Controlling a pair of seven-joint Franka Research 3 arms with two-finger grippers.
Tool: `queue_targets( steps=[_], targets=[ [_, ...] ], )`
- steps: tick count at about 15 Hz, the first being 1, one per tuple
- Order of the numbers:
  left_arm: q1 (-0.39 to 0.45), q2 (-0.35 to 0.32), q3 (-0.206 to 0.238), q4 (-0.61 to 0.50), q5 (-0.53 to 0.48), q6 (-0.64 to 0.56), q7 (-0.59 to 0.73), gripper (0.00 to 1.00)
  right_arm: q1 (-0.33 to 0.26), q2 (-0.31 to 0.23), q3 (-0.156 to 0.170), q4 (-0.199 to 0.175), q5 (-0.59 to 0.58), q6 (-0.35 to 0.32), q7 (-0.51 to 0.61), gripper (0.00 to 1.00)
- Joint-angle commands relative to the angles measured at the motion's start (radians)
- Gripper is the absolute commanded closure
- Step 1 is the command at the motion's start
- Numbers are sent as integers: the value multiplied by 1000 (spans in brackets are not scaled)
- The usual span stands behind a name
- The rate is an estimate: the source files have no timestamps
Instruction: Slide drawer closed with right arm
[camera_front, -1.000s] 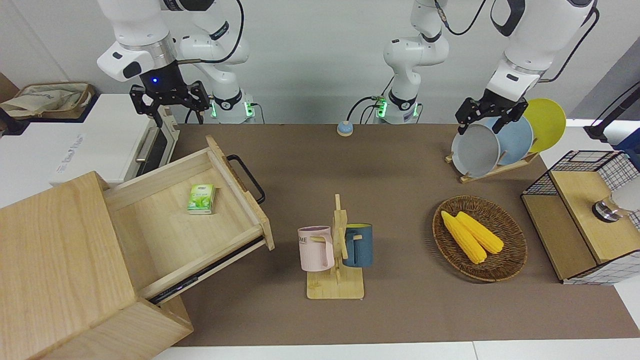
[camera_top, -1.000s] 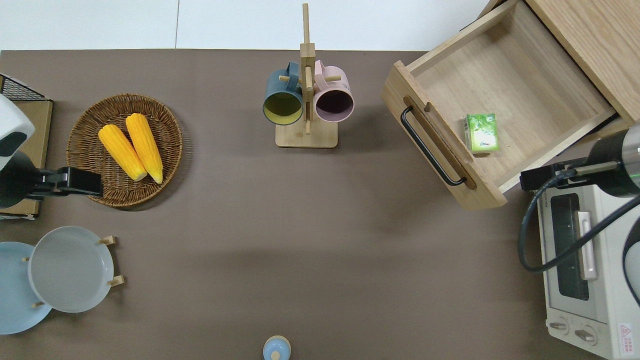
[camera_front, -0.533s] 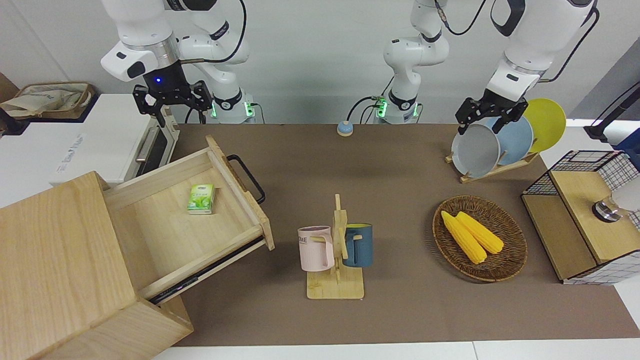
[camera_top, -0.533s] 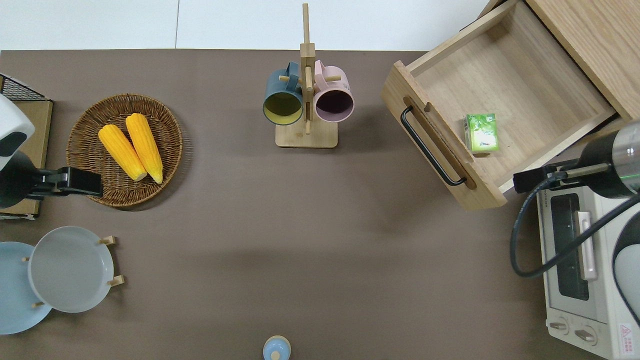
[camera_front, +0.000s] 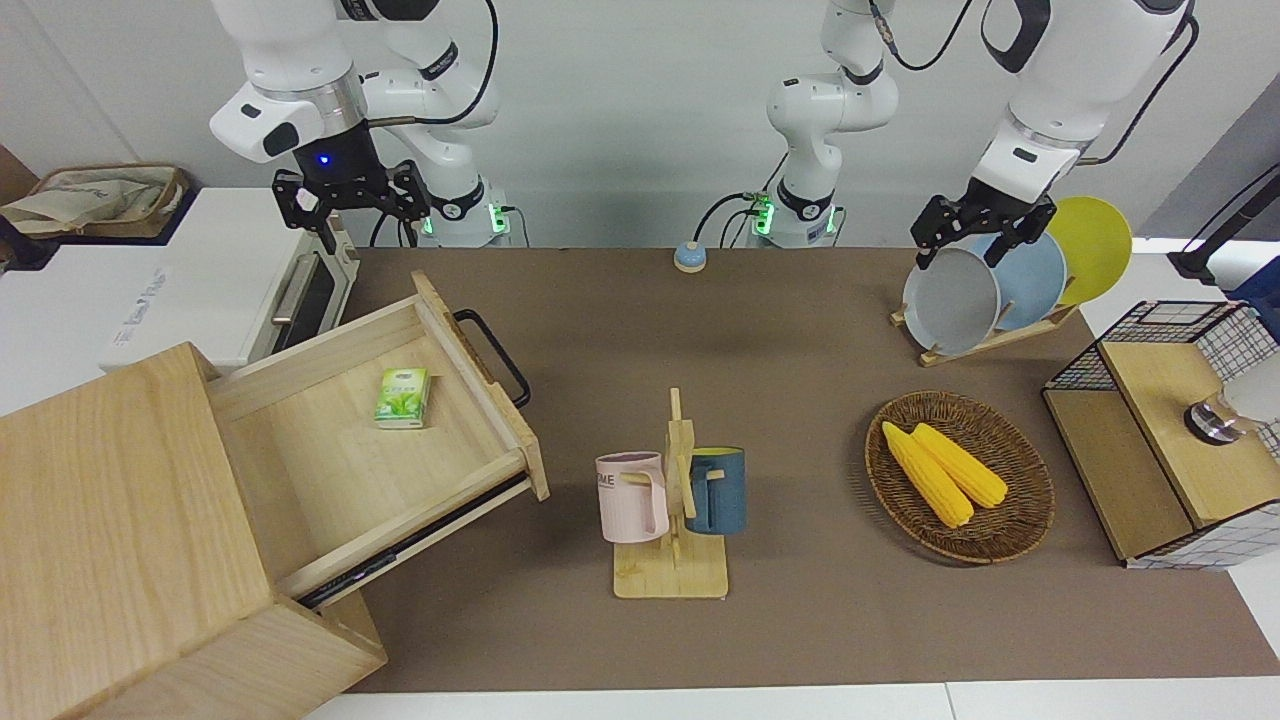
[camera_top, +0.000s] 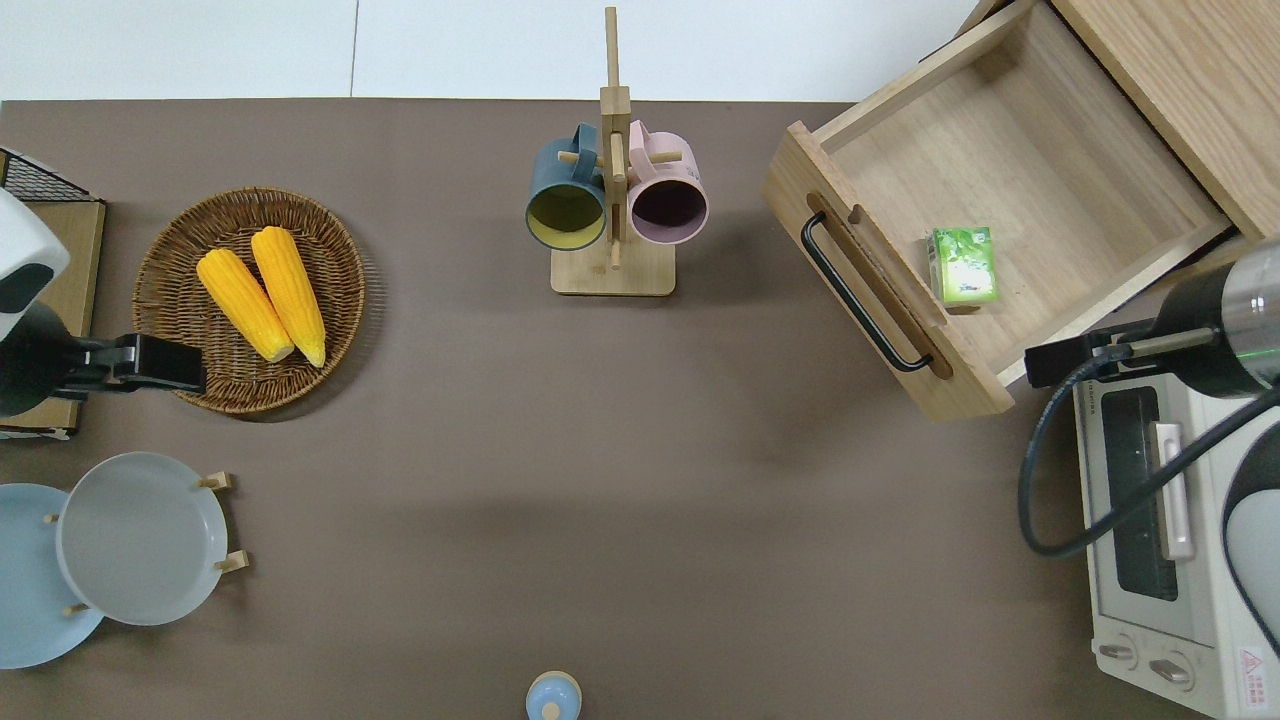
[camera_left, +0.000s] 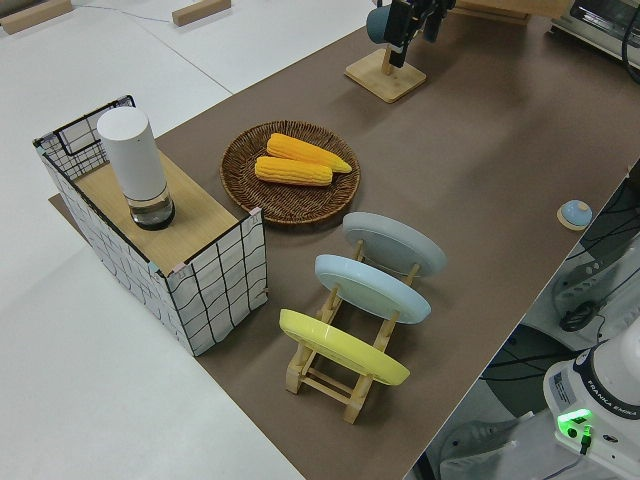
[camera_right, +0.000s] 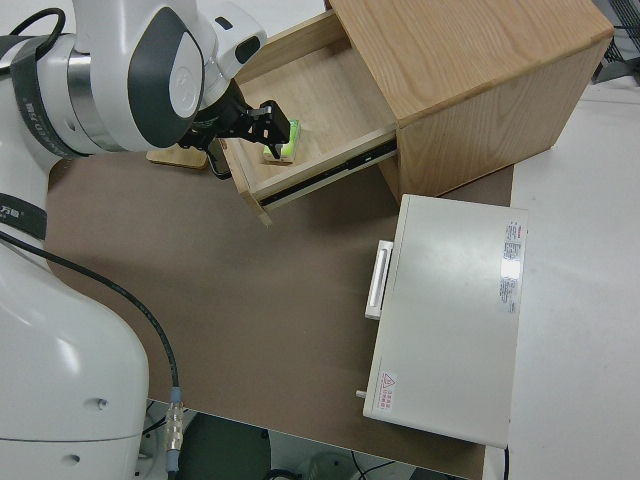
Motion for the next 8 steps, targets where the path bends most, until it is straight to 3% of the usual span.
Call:
queue_targets(
  steps=[1, 8],
  targets=[
    [-6, -7, 2, 1, 13, -5, 6, 2, 1, -6, -1, -3, -12, -10, 14, 11],
    [-5, -9, 2, 1, 13, -6, 6, 2, 23, -8, 1, -1, -19, -39, 17, 11]
  ],
)
